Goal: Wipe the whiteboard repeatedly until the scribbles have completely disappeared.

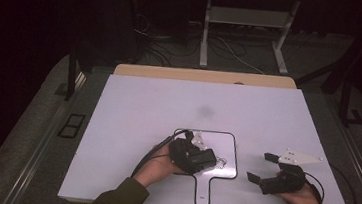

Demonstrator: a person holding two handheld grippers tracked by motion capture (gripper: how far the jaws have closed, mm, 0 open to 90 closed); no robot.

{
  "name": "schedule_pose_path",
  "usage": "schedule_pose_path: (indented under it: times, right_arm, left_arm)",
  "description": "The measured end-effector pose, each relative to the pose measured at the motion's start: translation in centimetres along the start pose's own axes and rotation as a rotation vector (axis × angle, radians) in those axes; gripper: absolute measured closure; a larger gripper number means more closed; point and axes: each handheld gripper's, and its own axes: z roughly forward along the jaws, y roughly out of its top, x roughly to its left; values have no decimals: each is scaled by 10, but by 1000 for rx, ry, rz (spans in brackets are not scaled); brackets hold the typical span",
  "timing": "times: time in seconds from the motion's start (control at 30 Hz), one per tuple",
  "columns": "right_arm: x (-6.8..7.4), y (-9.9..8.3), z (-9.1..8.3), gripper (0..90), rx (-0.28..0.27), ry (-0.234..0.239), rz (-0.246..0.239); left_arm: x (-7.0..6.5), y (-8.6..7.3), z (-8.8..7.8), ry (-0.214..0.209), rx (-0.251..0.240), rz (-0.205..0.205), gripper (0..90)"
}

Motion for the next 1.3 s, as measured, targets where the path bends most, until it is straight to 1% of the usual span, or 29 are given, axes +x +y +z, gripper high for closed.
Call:
schedule_pose_path:
  times: [0.03,0.07,0.13,0.2,0.27,0.3,0.33,0.37,0.47,0.53,0.57,0.6,0.63,0.8,0.87,0.9,0.97,1.07,1.13,1.2,1.27,1.3]
  right_arm:
    - [0,0,0,0,0,-1,0]
    - [0,0,0,0,-1,-2,0]
    - [0,0,0,0,-1,-1,0]
    - [0,0,0,0,-1,-2,1]
    - [0,0,0,0,0,-2,1]
    - [0,0,0,0,0,-2,1]
    - [0,0,0,0,1,-2,2]
    - [0,0,0,0,2,-1,2]
    - [0,0,1,0,2,-1,2]
    - [0,0,1,0,3,-1,1]
    - [0,0,0,0,3,-1,1]
    - [0,0,0,0,2,-2,3]
    - [0,0,0,0,2,-2,3]
    - [-1,0,0,0,1,-3,1]
    - [-1,0,0,0,2,-3,2]
    - [-1,0,0,0,2,-3,1]
    - [-1,0,0,0,3,-3,2]
    - [-1,0,1,0,4,-3,1]
    - [-1,0,1,0,3,-2,3]
    - [-1,0,0,0,1,-4,0]
    - [-1,0,0,0,0,-5,1]
    - [-1,0,0,0,0,-5,1]
  left_arm:
    - [2,1,0,10,6,3,399]
    - [3,2,1,28,4,-5,399]
    - [7,3,2,37,5,-17,399]
    - [10,4,2,29,13,-17,399]
    - [10,6,3,24,13,-16,399]
    - [9,6,3,17,12,-6,399]
    - [7,7,4,9,12,-4,399]
    - [4,7,4,6,17,9,399]
    - [-5,10,5,-21,15,28,399]
    - [-10,11,6,-29,14,37,399]
    - [-12,11,6,-27,23,40,399]
    - [-11,11,6,-30,14,30,398]
    - [-9,11,6,-29,16,39,398]
    - [2,12,7,15,15,12,398]
    - [5,13,8,13,12,4,398]
    - [4,13,8,16,13,5,399]
    - [2,13,8,2,20,10,399]
    - [-5,15,8,-17,30,32,399]
    - [-11,17,9,-31,26,41,399]
    - [-14,18,10,-30,26,49,398]
    - [-12,19,10,-29,33,53,399]
    - [-11,19,11,-22,26,41,399]
